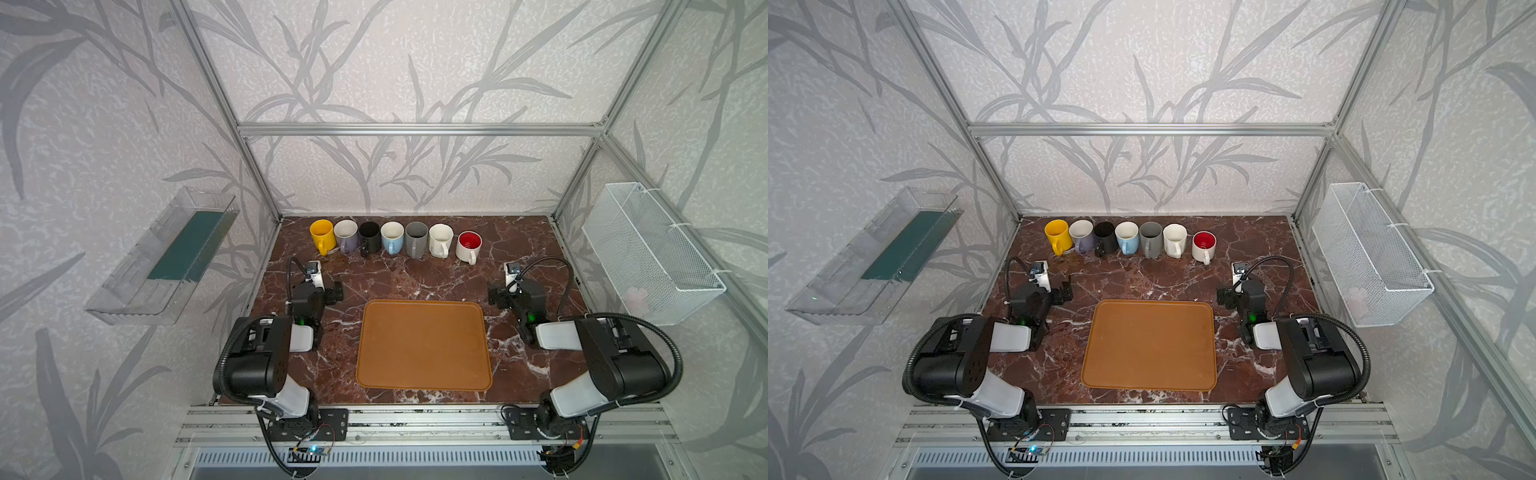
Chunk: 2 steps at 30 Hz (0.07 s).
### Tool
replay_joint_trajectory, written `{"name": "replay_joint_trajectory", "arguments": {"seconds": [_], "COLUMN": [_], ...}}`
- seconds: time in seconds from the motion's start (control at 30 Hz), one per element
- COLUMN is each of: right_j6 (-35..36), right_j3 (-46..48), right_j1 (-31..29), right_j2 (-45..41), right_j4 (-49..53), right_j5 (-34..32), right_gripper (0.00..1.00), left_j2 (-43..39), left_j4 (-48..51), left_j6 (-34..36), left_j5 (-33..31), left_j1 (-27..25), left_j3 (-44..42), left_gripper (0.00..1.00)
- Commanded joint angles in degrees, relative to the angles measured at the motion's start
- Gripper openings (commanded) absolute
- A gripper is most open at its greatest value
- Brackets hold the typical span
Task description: Turn the mug right side up
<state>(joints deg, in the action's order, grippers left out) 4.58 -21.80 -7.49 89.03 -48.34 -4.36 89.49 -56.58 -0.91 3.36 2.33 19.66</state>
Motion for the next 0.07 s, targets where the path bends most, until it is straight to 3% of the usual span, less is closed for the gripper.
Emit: {"name": "replay_joint_trajectory", "arguments": {"seconds": [0.0, 0.03], "right_j6": [0.54, 0.57], "right_j3": [-1.4, -1.4], "right_j1": [0.28, 0.3], "right_j2": [-0.44, -0.44], "right_j4": [-0.62, -0.62], "right_j5": [0.32, 0.32], "right_gripper": [0.99, 0.99], "left_j2": [0.15, 0.15], "left_j4": [0.13, 0.15], "left_j6": [0.9, 0.82], "left_j5": [0.32, 0.29], "left_j1": [0.41, 0.4], "left_j3": [0.55, 0.55], "left_gripper": [0.99, 0.99]}}
